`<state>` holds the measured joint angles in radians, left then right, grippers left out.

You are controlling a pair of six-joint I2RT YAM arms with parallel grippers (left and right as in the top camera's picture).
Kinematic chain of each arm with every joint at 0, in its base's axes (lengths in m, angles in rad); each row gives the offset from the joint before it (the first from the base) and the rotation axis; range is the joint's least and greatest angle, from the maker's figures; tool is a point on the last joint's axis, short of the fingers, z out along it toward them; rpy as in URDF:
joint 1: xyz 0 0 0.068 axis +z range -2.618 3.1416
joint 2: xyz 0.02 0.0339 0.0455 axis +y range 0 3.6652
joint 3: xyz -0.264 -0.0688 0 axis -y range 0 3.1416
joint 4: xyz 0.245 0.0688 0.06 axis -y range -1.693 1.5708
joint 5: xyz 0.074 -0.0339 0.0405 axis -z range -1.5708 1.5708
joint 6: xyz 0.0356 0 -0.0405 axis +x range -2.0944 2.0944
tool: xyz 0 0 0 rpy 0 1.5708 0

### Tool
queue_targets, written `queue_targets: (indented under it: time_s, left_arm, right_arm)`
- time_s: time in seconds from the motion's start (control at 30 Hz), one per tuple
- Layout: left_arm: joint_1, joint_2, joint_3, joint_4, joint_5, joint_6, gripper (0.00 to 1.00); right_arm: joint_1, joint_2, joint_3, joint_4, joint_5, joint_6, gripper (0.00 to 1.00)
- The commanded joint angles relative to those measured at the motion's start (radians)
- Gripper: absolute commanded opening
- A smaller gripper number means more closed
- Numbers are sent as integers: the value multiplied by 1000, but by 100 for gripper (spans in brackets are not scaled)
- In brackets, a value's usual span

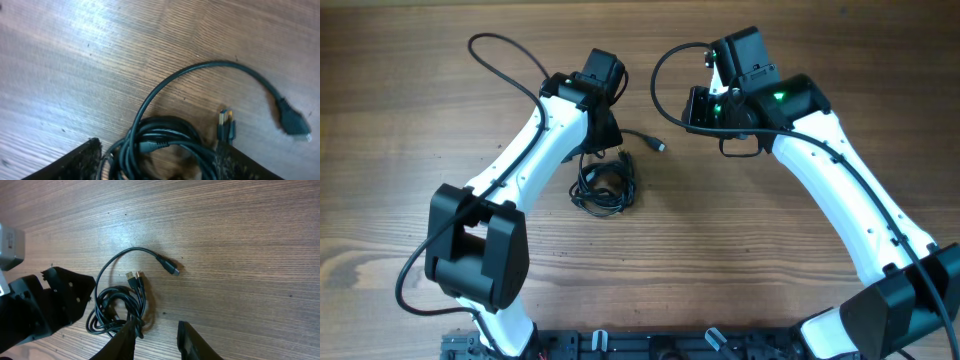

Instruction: Untangle cables

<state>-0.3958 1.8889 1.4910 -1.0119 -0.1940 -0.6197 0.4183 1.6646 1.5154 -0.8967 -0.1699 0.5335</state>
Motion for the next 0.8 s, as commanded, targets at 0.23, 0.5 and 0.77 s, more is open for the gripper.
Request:
queue_targets:
  time_s: [0.23,0.5,0.77]
  left_arm:
    - [1,7,-5,89,-28,149,100]
    - [1,7,-5,80,10,151,100]
    - [1,7,-5,85,122,331,100]
  right_arm:
    - [3,6,14,5,16,-7,33]
    - [3,6,14,3,-6,-4,35]
    - [3,6,14,6,-6,-11,35]
